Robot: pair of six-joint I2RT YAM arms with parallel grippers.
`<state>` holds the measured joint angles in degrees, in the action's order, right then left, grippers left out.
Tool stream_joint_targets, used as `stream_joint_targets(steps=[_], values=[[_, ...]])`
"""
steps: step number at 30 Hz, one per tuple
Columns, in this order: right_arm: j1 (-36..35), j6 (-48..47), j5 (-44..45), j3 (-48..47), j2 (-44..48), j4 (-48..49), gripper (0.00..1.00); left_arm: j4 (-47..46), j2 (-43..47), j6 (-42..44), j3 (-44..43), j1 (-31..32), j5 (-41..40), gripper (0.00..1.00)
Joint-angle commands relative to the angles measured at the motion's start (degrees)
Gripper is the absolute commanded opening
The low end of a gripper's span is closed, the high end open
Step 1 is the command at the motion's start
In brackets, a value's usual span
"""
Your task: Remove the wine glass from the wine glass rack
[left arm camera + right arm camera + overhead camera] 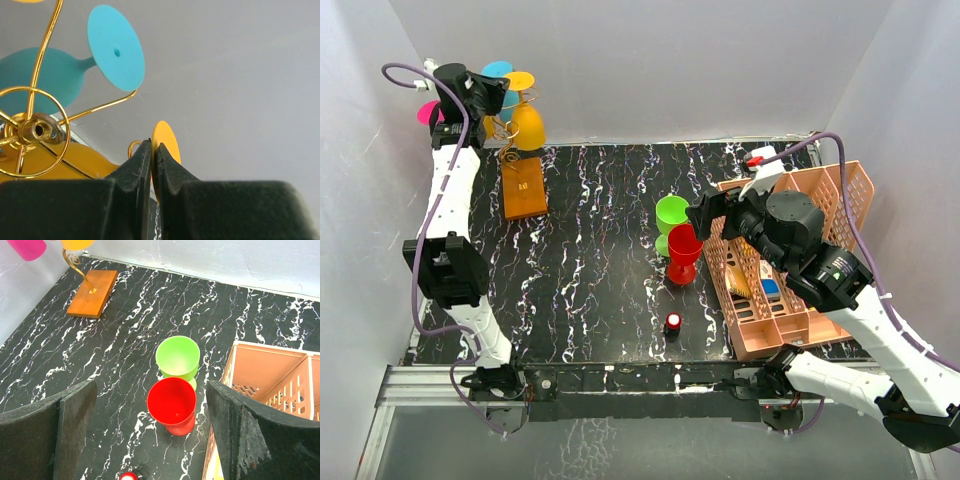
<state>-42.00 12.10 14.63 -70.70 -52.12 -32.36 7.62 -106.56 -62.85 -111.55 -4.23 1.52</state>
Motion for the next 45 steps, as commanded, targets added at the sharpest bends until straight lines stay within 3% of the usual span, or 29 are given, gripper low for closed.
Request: stream_joint_targets(steps=[1,12,21,45], values=[[-0.27,-0.03,-0.31,-0.91,0.27,3.03,0.99,0.31,-0.74,-0.56,-5.08,-0.78,-3.76,0.00],[-0.27,-0.19,0.31,-0.52,0.46,3.10,0.99,2.38,-4.35,-3.27,-9.89,-0.78,-6.47,0.00],[-0.27,-0.06,0.56,-0.50,0.40,3.02,0.99,5.17,-10.88,-6.60,-17.58,-0.65,-2.36,0.00],[-0.27,0.50,0.22,-0.32,0.62,3.11,0.99,1.64,-8.77,-6.13,-16.20,3.81,2.93,0.00]])
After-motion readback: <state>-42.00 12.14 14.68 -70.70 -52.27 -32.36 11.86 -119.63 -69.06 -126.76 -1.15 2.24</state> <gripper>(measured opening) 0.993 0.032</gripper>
